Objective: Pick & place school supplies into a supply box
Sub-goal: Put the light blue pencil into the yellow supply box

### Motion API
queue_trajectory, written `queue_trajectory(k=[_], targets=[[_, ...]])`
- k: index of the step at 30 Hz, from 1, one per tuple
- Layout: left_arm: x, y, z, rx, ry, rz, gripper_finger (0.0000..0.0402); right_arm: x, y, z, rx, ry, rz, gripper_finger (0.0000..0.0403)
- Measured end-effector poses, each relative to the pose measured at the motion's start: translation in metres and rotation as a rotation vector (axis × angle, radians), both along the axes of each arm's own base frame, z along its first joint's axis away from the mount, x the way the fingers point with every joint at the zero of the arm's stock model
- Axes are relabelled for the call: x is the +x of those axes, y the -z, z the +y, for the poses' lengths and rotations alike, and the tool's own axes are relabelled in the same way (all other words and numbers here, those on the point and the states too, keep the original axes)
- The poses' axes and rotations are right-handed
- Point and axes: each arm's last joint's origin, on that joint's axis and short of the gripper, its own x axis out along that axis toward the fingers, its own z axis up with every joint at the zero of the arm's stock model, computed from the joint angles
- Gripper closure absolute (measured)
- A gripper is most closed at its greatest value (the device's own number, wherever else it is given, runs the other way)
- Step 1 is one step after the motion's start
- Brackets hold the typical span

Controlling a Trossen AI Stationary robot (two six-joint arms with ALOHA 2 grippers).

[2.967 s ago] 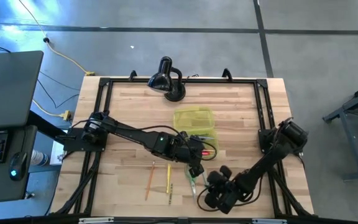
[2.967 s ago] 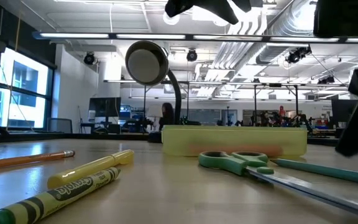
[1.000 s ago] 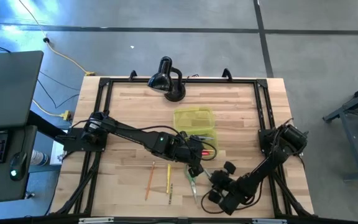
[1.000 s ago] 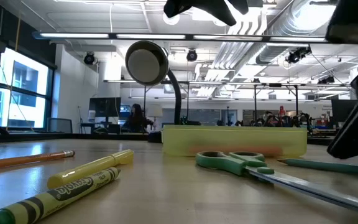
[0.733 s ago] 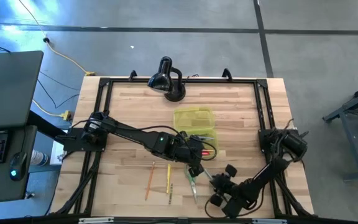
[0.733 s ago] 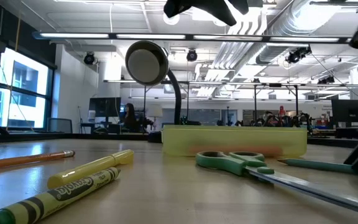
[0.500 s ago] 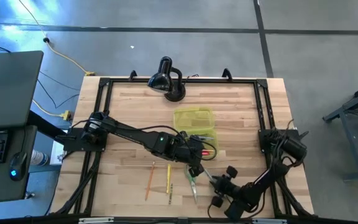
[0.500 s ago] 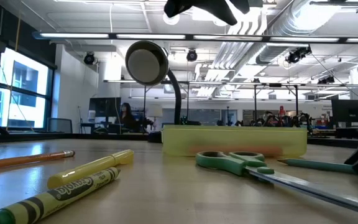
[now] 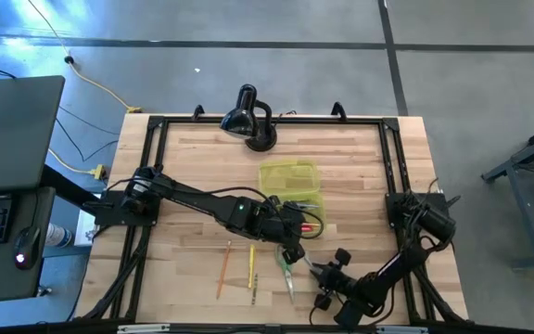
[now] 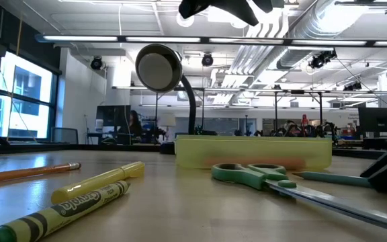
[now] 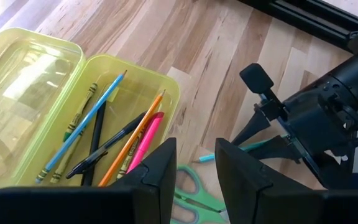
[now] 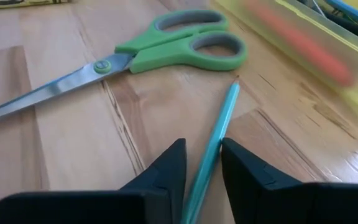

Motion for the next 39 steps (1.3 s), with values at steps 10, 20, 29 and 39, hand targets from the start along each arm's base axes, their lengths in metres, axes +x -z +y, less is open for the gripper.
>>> queue_trajectory(k=[10, 20, 29, 39], targets=[[0.000, 0.000, 0.000, -0.003, 0.003, 0.001, 0.0259, 0.007, 0.000, -0.003, -0.035, -0.023, -0.007, 0.0393], [0.000, 0.000, 0.000, -0.004, 0.008, 0.004, 0.0259, -0.009, -0.052, -0.011, -0.061, -0.077, 0.099, 0.0399], [-0.004, -0.007, -0.001, -0.043, 0.044, 0.046, 0.0259, -0.002, -0.123, -0.044, -0.212, -0.098, 0.030, 0.0401], [-0.025, -0.051, 0.004, -0.009, 0.007, 0.108, 0.0259, 0.052, -0.129, -0.104, -0.265, -0.166, 0.241, 0.0402]])
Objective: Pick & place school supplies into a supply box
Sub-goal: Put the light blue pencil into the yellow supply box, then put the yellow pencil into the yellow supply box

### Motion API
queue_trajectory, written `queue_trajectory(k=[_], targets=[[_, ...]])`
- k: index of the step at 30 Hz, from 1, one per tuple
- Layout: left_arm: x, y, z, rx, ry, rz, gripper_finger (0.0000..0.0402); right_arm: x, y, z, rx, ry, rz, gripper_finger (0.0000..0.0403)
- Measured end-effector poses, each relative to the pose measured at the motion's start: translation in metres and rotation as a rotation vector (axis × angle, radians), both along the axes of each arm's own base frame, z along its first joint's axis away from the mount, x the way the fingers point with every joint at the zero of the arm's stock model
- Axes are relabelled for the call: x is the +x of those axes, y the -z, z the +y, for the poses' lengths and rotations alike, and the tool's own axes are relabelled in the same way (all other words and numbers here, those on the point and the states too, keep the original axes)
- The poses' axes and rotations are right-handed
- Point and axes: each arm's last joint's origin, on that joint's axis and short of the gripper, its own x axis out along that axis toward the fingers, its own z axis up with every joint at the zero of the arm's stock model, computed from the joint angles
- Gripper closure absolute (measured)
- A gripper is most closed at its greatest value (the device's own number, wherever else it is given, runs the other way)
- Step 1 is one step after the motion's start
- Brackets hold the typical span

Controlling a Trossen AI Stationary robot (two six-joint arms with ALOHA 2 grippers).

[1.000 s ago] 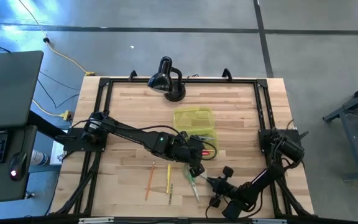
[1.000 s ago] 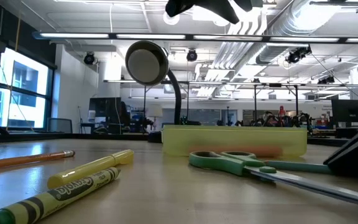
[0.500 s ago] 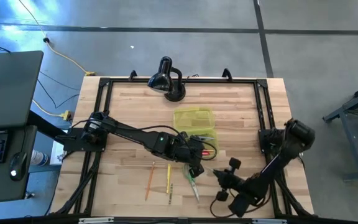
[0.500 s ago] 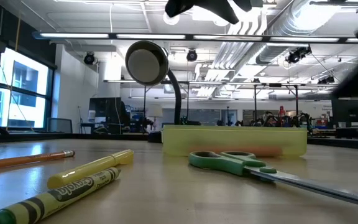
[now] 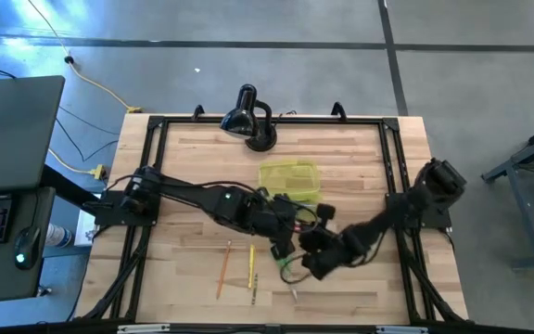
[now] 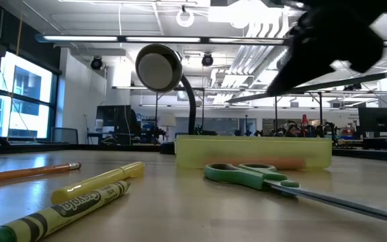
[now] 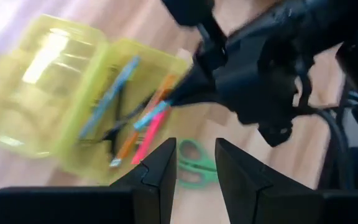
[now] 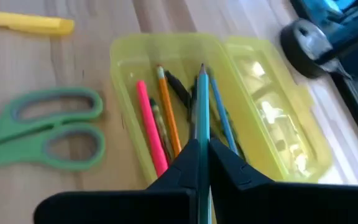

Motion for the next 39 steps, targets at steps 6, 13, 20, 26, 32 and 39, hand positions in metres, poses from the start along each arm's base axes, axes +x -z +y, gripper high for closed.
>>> queue_trajectory(k=[6, 13, 20, 26, 32, 39], targets=[[-0.026, -0.021, -0.006, 0.124, -0.094, 0.050, 0.0259, 0.032, 0.000, -0.035, 0.094, -0.031, 0.019, 0.0402], [-0.049, -0.022, -0.029, 0.188, -0.154, 0.083, 0.0259, 0.059, 0.019, -0.076, 0.093, 0.023, 0.036, 0.0402], [-0.063, -0.022, -0.058, 0.175, -0.122, 0.057, 0.0259, 0.068, 0.041, -0.096, 0.113, 0.014, 0.125, 0.0403], [-0.073, -0.023, -0.075, 0.214, -0.107, 0.012, 0.0259, 0.072, 0.039, -0.097, 0.135, 0.036, 0.074, 0.0399], [-0.074, -0.024, -0.079, 0.223, -0.107, -0.014, 0.0259, 0.070, 0.040, -0.096, 0.185, 0.028, 0.093, 0.0374], [-0.074, -0.024, -0.078, 0.202, -0.134, -0.024, 0.0259, 0.066, 0.042, -0.097, 0.191, 0.053, 0.127, 0.0330]])
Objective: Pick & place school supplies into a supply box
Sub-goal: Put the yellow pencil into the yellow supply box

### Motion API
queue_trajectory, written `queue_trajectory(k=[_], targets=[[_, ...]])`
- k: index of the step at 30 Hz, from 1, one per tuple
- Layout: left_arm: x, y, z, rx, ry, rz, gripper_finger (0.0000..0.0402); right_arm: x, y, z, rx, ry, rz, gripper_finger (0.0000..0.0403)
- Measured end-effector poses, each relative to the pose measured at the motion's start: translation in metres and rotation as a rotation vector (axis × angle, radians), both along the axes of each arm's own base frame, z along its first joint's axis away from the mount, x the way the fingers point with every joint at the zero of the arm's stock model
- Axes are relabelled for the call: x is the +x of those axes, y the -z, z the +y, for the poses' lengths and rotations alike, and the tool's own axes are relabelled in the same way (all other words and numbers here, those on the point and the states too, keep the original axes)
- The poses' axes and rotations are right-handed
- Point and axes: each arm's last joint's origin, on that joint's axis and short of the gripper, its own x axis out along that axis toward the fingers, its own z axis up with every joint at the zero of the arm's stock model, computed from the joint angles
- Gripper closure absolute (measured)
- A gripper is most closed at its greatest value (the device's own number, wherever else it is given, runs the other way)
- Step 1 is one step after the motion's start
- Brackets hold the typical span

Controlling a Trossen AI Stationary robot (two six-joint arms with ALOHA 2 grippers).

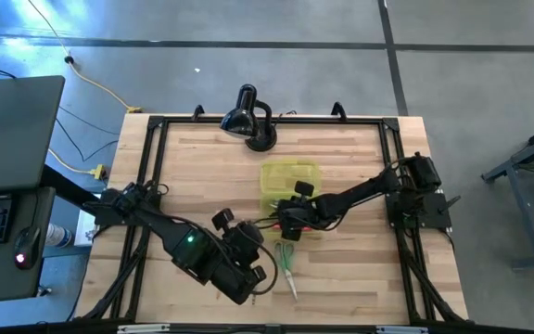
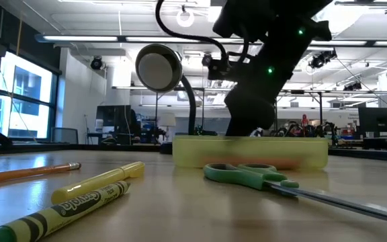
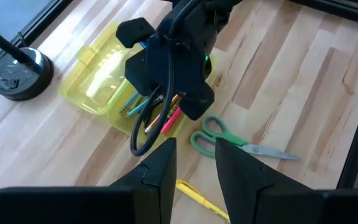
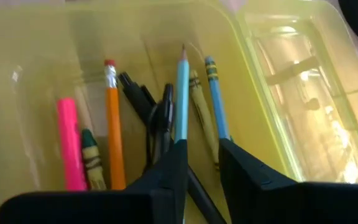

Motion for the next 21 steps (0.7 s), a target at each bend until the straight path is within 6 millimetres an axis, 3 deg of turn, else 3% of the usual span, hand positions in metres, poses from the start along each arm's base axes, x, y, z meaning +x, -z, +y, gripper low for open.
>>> queue_trajectory(k=[6, 12, 16, 21], targets=[[0.000, 0.000, 0.000, -0.006, -0.012, -0.006, 0.0259, -0.004, -0.009, 0.003, -0.020, -0.048, 0.012, 0.0301], [0.000, 0.001, 0.000, -0.049, -0.060, -0.026, 0.0259, -0.020, -0.054, 0.017, -0.035, -0.124, -0.082, 0.0289], [-0.002, 0.014, -0.004, -0.080, -0.127, -0.009, 0.0259, -0.047, -0.093, 0.024, -0.039, -0.162, -0.124, 0.0289], [-0.010, 0.049, -0.019, -0.098, -0.209, 0.058, 0.0259, -0.094, -0.136, 0.027, -0.056, -0.142, -0.170, 0.0288]])
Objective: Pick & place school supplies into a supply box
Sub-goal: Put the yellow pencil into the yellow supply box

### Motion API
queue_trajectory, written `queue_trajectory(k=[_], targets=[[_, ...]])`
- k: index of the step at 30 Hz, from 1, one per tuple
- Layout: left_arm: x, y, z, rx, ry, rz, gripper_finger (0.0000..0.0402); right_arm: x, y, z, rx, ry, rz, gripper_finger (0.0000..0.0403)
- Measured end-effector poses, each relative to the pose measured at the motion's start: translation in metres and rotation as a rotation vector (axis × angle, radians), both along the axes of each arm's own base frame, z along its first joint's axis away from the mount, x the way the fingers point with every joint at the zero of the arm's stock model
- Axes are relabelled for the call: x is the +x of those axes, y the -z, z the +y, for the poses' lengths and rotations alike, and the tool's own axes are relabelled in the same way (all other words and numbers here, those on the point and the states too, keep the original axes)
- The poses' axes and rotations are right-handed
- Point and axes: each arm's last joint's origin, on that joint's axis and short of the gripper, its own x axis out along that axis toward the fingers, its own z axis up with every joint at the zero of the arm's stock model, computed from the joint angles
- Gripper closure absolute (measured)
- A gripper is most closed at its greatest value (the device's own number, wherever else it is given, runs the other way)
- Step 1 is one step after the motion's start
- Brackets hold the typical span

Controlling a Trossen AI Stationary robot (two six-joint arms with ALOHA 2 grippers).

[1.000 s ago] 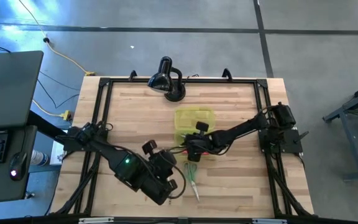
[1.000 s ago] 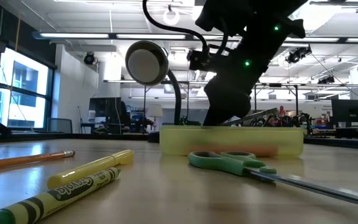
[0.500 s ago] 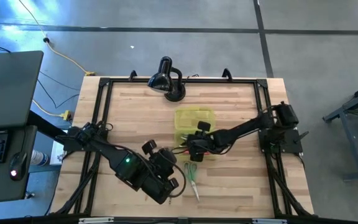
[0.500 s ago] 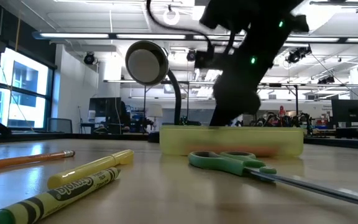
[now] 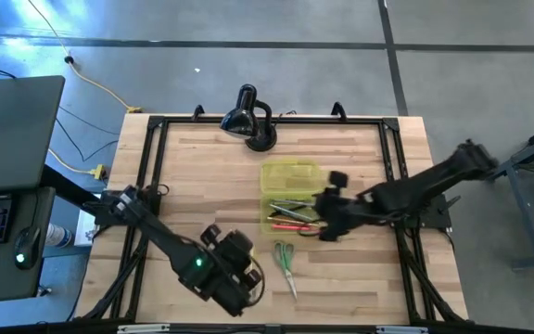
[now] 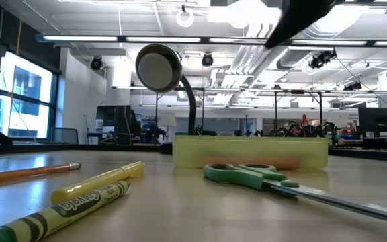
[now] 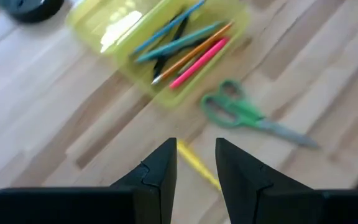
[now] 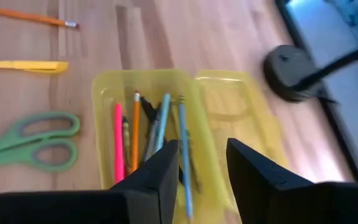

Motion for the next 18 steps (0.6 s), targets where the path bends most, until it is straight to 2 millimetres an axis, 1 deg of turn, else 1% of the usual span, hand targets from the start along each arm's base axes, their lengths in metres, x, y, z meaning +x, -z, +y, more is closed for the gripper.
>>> queue_trajectory(k=[4, 8, 10, 13, 16, 18], targets=[[-0.013, 0.033, -0.009, 0.035, -0.089, 0.050, 0.0259, -0.039, -0.025, -0.001, -0.031, 0.056, -0.061, 0.0288], [-0.024, 0.056, -0.017, 0.017, -0.214, 0.023, 0.0259, -0.067, -0.040, -0.003, -0.035, 0.115, -0.141, 0.0288], [-0.030, 0.066, -0.022, -0.003, -0.278, -0.009, 0.0259, -0.077, -0.044, -0.004, -0.025, 0.128, -0.160, 0.0288], [-0.042, 0.084, -0.030, -0.022, -0.352, -0.046, 0.0259, -0.086, -0.046, -0.003, -0.027, 0.141, -0.175, 0.0288], [-0.052, 0.104, -0.037, -0.049, -0.398, -0.083, 0.0259, -0.089, -0.045, -0.002, -0.049, 0.146, -0.177, 0.0288], [-0.055, 0.121, -0.040, -0.089, -0.415, -0.098, 0.0259, -0.089, -0.044, 0.000, -0.062, 0.151, -0.176, 0.0289]])
